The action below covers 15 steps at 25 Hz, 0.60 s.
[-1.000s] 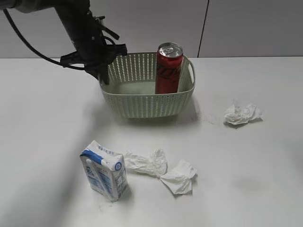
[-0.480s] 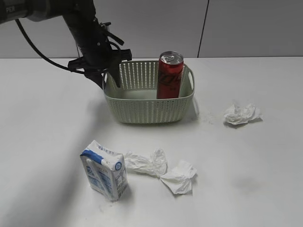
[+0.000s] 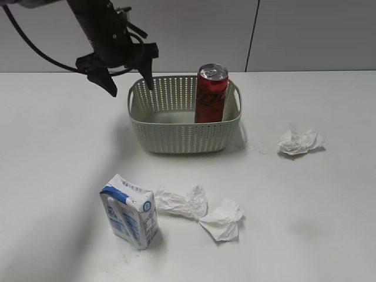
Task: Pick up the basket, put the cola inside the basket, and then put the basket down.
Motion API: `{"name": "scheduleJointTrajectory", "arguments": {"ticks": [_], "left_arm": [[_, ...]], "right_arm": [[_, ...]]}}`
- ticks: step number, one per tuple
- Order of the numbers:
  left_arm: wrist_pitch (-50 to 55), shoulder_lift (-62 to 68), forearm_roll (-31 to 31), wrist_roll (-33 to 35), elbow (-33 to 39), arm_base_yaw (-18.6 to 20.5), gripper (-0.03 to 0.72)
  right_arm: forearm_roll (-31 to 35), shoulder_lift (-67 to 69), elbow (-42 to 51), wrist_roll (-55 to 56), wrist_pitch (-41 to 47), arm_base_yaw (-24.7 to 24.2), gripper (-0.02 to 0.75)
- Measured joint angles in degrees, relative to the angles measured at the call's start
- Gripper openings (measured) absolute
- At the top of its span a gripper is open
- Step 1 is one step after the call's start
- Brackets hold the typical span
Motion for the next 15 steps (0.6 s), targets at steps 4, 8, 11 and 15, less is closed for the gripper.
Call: {"name": "scheduleJointTrajectory", "arguments": {"ticks": [4,8,11,15], "left_arm": [[0.0,-4.4,0.5,0.1,0.0,1.8,0.661],[-0.1,-9.7,5.5,0.1,0.2,3.5,0.656],[-0.2,-14.7,9.5,0.8,2.5,4.8,0.649],[-0.2,-20.1,10.6,1.9,7.1,8.6,0.641]], "right_arm": [[0.0,-5.8,8.5,0.0,-5.0,0.0,0.594],[0.0,-10.8,16.4,0.0,-9.1,0.0,0.594],[0.0,-14.2,20.5,0.0,-9.5,0.0,0.594],[0.0,-19.0,21.3,0.0,-9.1,0.0,0.594]]}}
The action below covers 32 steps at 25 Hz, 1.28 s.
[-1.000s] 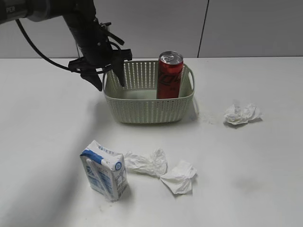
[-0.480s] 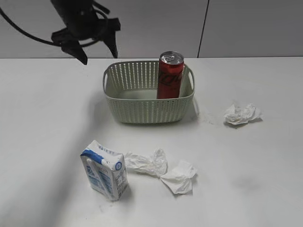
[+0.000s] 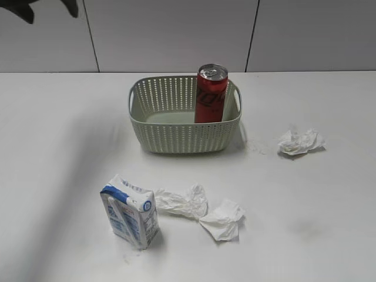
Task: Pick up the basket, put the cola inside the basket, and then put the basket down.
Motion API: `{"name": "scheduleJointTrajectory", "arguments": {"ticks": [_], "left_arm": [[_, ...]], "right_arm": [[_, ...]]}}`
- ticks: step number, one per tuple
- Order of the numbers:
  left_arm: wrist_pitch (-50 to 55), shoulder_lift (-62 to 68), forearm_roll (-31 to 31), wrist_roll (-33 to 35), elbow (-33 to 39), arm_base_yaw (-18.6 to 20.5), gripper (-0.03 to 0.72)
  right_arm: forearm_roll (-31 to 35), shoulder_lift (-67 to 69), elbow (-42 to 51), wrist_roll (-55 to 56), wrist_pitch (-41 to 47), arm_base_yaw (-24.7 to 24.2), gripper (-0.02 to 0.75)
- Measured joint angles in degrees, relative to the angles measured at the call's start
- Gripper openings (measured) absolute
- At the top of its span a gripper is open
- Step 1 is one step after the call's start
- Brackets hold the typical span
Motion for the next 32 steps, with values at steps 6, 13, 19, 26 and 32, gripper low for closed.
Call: {"name": "scheduleJointTrajectory", "arguments": {"ticks": [6,13,19,26,32], "left_arm": [[0.0,-8.5,0.8,2.3,11.1,7.1,0.631],[-0.1,-20.9,3.1,7.7,28.9,9.0,0.607],[-0.5,-36.1,5.0,9.0,47.2,9.0,0.601],[-5.0,-55.5,5.0,9.1,67.9,9.0,0.594],[-5.0,-70.7,5.0,9.0,79.7,9.0,0.592]], "right_arm": [[0.6,-8.0,1.6,0.0,2.1,0.0,0.594],[0.8,-16.2,1.6,0.1,2.1,0.0,0.594],[0.8,-20.4,1.6,0.1,2.3,0.0,0.594],[0.9,-20.5,1.7,0.1,2.3,0.0,0.594],[0.9,-20.5,1.7,0.1,2.3,0.0,0.594]]}}
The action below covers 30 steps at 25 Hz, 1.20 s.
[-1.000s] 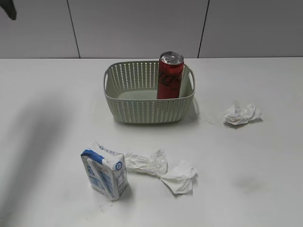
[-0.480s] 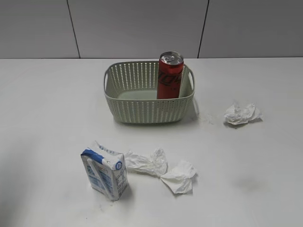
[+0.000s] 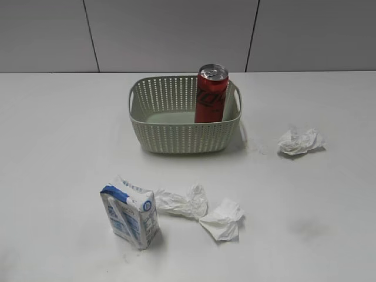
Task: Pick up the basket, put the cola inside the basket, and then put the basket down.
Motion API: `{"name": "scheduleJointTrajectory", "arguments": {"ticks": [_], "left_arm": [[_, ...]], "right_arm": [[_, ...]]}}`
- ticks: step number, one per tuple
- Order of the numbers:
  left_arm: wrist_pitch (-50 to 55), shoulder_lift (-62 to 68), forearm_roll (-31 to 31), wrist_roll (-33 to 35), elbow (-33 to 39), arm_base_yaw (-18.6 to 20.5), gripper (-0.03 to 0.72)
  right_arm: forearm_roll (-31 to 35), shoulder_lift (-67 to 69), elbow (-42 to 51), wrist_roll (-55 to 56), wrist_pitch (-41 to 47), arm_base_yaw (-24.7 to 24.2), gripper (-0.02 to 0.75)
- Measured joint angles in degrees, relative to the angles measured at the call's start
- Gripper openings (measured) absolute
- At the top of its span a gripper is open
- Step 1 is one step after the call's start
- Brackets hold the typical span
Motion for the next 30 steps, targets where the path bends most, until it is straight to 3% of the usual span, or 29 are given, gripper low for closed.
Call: {"name": "scheduleJointTrajectory", "arguments": {"ticks": [5,21,30], "left_arm": [[0.9,-12.0,0.0,0.0,4.4,0.0,0.592],[-0.6,-39.1,1.4,-2.0,5.8,0.0,0.592],[-2.2,-41.4,0.7,-1.7,6.6,0.0,0.592]], "right_arm": [[0.0,0.0,0.0,0.0,0.0,0.0,0.593],[1.0,0.0,0.0,0.0,0.0,0.0,0.591],[1.2,0.0,0.1,0.0,0.0,-2.5,0.591]]}}
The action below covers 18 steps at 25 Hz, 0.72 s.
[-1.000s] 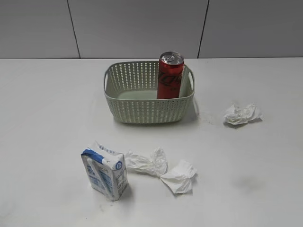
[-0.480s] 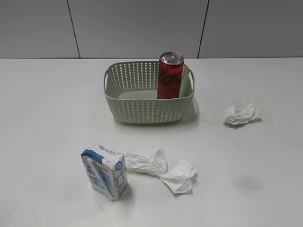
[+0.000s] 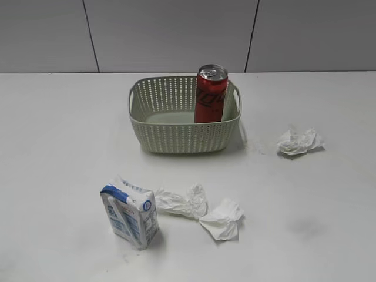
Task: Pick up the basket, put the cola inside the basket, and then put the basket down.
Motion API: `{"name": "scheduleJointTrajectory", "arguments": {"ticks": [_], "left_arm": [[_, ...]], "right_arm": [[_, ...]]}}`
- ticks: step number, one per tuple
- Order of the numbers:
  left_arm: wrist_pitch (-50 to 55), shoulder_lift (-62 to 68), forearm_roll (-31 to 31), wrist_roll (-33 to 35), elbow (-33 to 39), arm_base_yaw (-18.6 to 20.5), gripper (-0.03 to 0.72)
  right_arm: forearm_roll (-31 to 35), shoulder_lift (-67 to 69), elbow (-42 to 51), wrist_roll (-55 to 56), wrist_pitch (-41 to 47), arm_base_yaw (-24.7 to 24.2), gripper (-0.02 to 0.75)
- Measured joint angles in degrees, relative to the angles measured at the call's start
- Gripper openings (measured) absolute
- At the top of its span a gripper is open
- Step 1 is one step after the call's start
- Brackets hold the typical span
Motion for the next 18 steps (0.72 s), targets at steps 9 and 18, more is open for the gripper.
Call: {"name": "scheduleJointTrajectory", "arguments": {"ticks": [9,18], "left_arm": [[-0.1,0.0,0.0,0.1,0.0,0.0,0.589],[-0.1,0.0,0.0,0.1,0.0,0.0,0.589]], "right_arm": [[0.8,0.0,0.0,0.0,0.0,-4.4,0.590],[0.9,0.0,0.0,0.0,0.0,-4.4,0.587]]}}
